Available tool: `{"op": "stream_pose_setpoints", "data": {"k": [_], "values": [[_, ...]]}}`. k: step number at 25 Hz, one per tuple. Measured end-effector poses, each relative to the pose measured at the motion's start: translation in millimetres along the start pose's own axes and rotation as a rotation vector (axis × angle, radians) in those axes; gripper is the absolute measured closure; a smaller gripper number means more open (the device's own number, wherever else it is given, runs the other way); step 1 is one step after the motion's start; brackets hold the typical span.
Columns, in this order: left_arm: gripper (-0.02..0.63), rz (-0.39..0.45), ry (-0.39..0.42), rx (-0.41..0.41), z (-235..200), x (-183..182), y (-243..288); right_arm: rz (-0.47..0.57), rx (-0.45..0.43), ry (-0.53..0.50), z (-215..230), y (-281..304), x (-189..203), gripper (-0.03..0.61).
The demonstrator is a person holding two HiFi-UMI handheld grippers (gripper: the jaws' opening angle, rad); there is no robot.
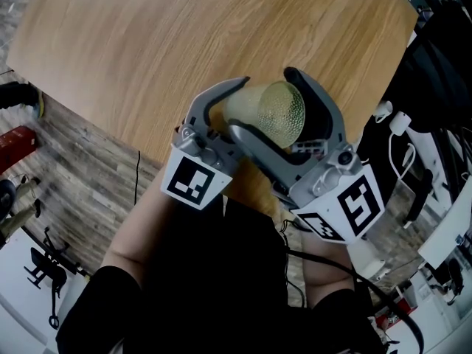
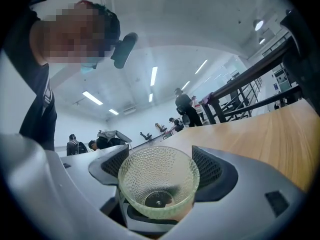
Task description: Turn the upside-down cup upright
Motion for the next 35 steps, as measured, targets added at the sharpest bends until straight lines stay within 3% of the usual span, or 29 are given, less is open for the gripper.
{"op": "stream_pose_setpoints", "data": {"k": [12,18,25,35], "values": [[0.318,0.006,0.063,0.003,4,-7,-9,0.034,0.006,0.121,7,-8,3,0.193],[0.319,0.012,0.086,-0.005,5,-9,-16,0.063,0.091,0.055,26,-15,-3,0.193],[0.333,0.052,0.072,0.006,10,-11,-27,0.075,0.181,0.083,57,-24,8,0.195],[0.354,0.041,0.055,0.015,15,0,-32,0.034,0.259,0.113,82,-32,40,0.196]]}}
Point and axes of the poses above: the fingertips, and each gripper's own axes: y forward along the fingers, z to its right, x out of its underside, the point moved 5 cm from there along -y, backward along the fingers, and after that the axes turned 10 degrees about z, right-handed, at the moved point
